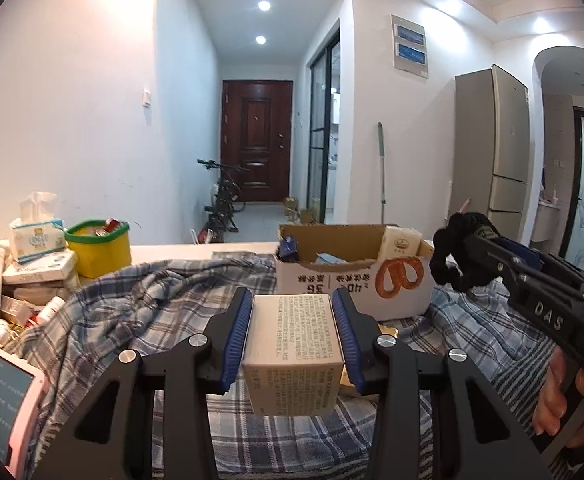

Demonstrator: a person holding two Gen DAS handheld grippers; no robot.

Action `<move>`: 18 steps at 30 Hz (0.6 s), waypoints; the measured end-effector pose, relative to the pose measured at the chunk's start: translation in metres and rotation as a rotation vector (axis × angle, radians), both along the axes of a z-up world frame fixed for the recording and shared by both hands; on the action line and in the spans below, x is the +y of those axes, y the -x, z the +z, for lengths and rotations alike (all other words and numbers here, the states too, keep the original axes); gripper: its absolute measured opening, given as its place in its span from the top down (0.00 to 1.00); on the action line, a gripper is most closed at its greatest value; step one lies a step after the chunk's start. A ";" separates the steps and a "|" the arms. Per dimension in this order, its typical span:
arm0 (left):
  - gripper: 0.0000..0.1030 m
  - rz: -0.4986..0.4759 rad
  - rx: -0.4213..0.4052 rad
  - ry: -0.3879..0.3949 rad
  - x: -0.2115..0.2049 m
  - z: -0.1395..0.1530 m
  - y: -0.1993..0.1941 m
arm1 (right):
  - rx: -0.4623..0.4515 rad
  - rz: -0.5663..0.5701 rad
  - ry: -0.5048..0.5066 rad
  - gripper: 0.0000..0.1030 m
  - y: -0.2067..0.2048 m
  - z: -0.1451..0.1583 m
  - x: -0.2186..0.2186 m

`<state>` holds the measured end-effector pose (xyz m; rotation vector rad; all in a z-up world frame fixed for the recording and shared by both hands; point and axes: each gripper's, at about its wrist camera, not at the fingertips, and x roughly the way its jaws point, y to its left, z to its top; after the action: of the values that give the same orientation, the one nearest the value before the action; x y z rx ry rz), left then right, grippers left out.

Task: Organize objects
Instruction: 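Lift the white box and black pouch up with both grippers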

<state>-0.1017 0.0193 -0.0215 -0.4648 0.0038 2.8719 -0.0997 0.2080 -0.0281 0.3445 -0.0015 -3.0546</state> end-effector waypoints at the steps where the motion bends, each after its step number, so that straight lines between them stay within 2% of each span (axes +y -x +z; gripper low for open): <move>1: 0.57 0.012 0.014 0.004 0.000 0.003 -0.003 | 0.004 0.000 -0.009 0.65 -0.001 0.000 -0.002; 4: 0.57 0.032 0.057 0.020 0.002 0.014 -0.014 | -0.010 0.010 0.001 0.65 -0.002 0.005 -0.002; 8: 0.57 0.012 0.037 0.016 0.005 0.035 -0.021 | -0.003 0.044 0.040 0.65 -0.010 0.027 0.008; 10: 0.57 0.011 0.023 0.019 0.007 0.048 -0.022 | 0.020 0.048 0.061 0.65 -0.017 0.045 0.016; 13: 0.57 0.006 0.045 0.019 0.008 0.071 -0.027 | 0.080 0.061 0.084 0.65 -0.033 0.075 0.030; 18: 0.57 -0.016 0.132 0.022 0.012 0.123 -0.038 | 0.165 0.029 0.060 0.65 -0.050 0.130 0.047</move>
<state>-0.0641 0.0309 0.1019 -0.2765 0.0608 2.8837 -0.0493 0.2554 0.1015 0.0867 -0.0786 -3.0362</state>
